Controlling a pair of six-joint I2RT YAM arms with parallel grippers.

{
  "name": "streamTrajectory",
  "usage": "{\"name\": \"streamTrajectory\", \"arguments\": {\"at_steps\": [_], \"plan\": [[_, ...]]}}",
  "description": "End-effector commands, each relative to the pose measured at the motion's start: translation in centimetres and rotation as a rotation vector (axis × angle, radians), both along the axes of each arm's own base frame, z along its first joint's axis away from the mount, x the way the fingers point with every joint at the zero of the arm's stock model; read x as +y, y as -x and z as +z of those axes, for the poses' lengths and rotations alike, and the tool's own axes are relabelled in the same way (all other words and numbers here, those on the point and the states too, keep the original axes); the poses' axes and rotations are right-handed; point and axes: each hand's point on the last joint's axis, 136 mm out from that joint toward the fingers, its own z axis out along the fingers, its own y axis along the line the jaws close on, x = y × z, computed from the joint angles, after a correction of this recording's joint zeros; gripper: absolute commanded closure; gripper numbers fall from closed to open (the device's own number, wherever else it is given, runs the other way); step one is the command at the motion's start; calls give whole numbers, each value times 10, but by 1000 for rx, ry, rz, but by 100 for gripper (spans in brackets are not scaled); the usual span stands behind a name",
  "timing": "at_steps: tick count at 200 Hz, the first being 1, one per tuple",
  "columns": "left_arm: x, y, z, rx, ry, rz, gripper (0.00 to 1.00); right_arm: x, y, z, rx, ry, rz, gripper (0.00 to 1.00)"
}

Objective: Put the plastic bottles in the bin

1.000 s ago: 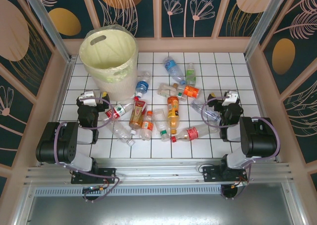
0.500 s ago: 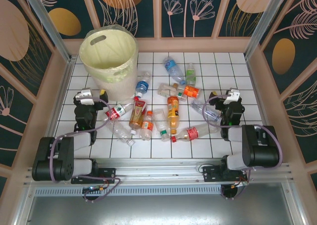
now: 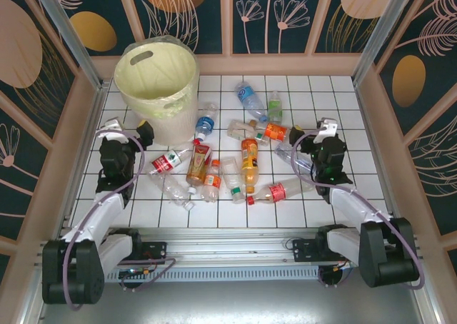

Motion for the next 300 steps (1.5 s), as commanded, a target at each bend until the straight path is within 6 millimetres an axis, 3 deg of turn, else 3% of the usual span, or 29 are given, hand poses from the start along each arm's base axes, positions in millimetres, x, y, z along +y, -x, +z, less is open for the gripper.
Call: {"name": "streamTrajectory", "arguments": {"at_steps": [1, 37, 86, 134, 165, 190, 213, 276, 300], "plan": [[-19, 9, -7, 103, 116, -51, 1, 20, 5, 2, 92, -113, 28, 1], [-55, 20, -1, 171, 225, -184, 1, 45, 10, 3, 184, -114, 83, 1], [-95, 34, 18, 226, 289, -408, 1, 49, 25, -12, 369, -106, 100, 1], [-129, 44, 59, 241, 285, -640, 1, 59, 38, -30, 524, -65, 166, 1], [-146, 55, 94, 178, 255, -786, 1, 53, 42, -45, 607, -14, 147, 1], [-156, 66, 110, 132, 185, -889, 1, 57, 45, -55, 687, 14, 180, 3], [-161, 75, 115, 87, 183, -944, 1, 47, 45, -65, 748, 73, 130, 3], [-158, 81, 116, 37, 174, -926, 1, 34, 39, -96, 863, 200, 91, 3], [-158, 82, 108, 24, 211, -925, 1, 32, 34, -107, 895, 245, 92, 9]]}}
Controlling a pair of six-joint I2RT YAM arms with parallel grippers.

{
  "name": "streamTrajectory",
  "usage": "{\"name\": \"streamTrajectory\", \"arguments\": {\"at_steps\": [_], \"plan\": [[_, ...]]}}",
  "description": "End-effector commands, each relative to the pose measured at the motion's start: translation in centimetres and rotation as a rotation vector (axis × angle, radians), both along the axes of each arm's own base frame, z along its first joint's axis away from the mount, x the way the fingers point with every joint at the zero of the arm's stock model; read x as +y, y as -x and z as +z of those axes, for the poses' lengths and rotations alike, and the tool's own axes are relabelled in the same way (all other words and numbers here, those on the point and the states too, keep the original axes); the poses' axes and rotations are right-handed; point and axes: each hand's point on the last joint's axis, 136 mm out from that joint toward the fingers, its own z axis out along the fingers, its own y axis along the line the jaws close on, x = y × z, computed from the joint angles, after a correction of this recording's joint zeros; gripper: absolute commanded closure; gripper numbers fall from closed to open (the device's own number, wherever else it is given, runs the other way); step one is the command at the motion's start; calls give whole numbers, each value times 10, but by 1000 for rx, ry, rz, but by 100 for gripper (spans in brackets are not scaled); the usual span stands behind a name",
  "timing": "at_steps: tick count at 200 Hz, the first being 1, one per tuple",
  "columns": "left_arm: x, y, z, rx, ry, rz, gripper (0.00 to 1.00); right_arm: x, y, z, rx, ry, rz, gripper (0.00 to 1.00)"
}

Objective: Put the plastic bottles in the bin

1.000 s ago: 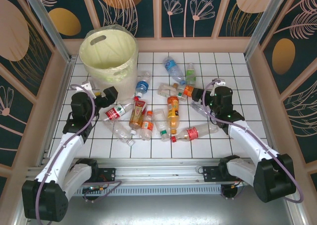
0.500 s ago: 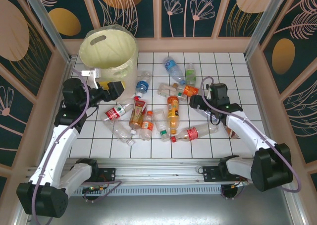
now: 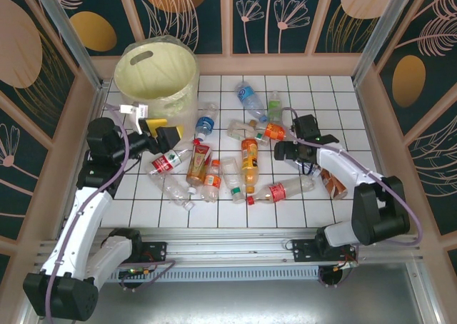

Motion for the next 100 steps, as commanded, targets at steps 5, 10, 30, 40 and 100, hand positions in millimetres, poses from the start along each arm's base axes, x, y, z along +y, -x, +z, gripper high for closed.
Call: {"name": "streamTrajectory", "arguments": {"at_steps": [5, 10, 30, 40, 100], "plan": [[-4, 6, -3, -38, 42, -26, 1, -7, -5, -6, 36, 93, 29, 9], [-3, 6, -7, -32, 49, -22, 1, -8, -5, -9, 45, 105, 33, 10], [-2, 6, -12, -11, 57, -10, 1, -10, -8, -15, 64, 140, 45, 12], [-1, 6, -10, -25, 54, -2, 1, -11, -10, -16, 62, 150, 47, 13], [1, 3, -15, -20, 33, 18, 1, -9, -25, -20, 22, 182, 64, 13]]}}
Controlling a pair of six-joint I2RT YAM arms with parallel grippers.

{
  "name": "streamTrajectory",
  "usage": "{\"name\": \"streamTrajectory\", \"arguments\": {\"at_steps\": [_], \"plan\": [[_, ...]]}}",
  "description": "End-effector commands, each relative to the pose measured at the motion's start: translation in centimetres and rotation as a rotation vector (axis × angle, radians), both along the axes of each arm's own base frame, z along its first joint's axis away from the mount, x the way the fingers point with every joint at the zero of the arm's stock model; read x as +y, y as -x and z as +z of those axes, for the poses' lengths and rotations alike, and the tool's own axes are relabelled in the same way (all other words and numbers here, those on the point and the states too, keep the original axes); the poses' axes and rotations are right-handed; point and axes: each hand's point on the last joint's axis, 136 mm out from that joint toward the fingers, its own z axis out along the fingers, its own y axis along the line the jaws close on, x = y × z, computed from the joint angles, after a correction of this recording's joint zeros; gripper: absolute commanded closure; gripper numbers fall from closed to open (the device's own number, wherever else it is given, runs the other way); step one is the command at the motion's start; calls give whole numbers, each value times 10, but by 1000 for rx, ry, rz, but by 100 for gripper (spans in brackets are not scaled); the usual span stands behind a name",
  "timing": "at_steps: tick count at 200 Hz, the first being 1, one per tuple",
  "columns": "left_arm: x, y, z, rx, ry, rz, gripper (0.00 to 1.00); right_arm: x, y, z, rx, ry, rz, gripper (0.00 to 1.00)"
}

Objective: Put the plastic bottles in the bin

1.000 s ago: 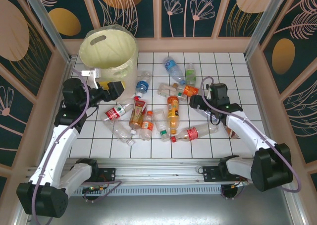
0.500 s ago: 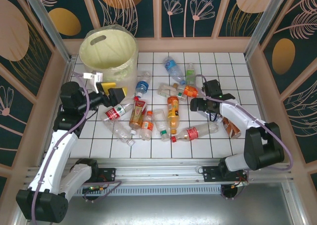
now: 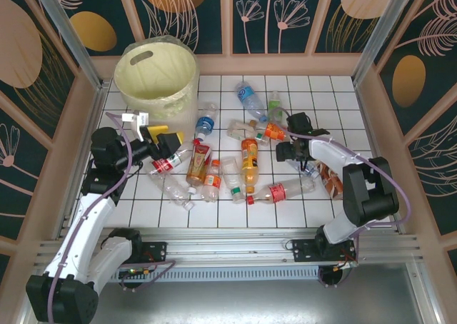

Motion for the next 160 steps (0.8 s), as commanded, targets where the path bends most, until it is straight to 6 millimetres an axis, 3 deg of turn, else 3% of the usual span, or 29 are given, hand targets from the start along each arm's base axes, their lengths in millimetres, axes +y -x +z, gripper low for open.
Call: {"name": "streamTrajectory", "arguments": {"at_steps": [1, 51, 127, 160], "plan": [[0, -1, 9, -41, 1, 4, 1, 1, -11, 6, -38, 38, 24, 13], [1, -3, 7, -37, -3, 16, 1, 0, -20, 4, -61, 51, 21, 13], [5, -6, 3, -28, -16, 47, 1, -4, -41, 3, -115, 91, -3, 21], [6, -9, 1, -19, -22, 58, 2, -8, -43, 12, -148, 100, -23, 21]]}}
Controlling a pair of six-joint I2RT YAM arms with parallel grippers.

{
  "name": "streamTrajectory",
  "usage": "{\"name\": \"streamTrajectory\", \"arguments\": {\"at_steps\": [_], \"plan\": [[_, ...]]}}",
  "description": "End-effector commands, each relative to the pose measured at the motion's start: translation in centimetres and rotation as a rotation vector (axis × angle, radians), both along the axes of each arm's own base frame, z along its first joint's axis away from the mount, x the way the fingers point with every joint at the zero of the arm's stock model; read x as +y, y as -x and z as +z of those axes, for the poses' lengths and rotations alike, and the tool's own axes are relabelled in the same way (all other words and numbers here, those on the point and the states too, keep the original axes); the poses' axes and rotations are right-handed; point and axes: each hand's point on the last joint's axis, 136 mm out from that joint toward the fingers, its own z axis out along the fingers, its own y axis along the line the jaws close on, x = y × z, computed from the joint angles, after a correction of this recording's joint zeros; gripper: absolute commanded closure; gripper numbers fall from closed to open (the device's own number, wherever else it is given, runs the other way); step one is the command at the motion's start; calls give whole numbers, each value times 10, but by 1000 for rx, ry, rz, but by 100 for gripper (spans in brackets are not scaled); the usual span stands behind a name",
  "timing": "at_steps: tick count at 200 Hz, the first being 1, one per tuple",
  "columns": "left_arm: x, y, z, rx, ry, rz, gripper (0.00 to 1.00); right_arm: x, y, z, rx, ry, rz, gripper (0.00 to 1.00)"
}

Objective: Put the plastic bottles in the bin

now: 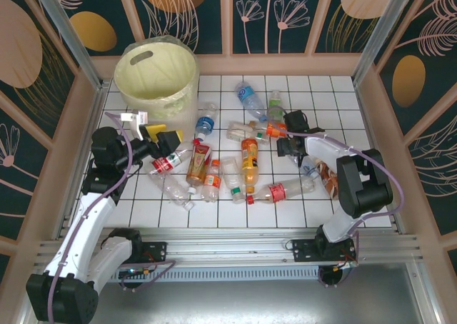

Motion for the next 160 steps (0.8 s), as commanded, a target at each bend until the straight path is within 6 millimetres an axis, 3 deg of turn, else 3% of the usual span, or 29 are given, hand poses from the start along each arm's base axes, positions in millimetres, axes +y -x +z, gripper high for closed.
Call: {"name": "streamTrajectory", "arguments": {"at_steps": [1, 34, 89, 160], "plan": [[0, -1, 4, -24, -12, 6, 1, -2, -13, 17, -65, 25, -10, 21], [1, -1, 3, -20, -15, 10, 1, 2, -2, 22, -39, -4, 8, 16], [0, -3, 2, -17, -17, 5, 1, 1, 28, -2, 90, 1, 41, 12], [1, -4, -1, -8, -17, 11, 1, -8, -2, -20, 95, 126, 72, 19]]}}
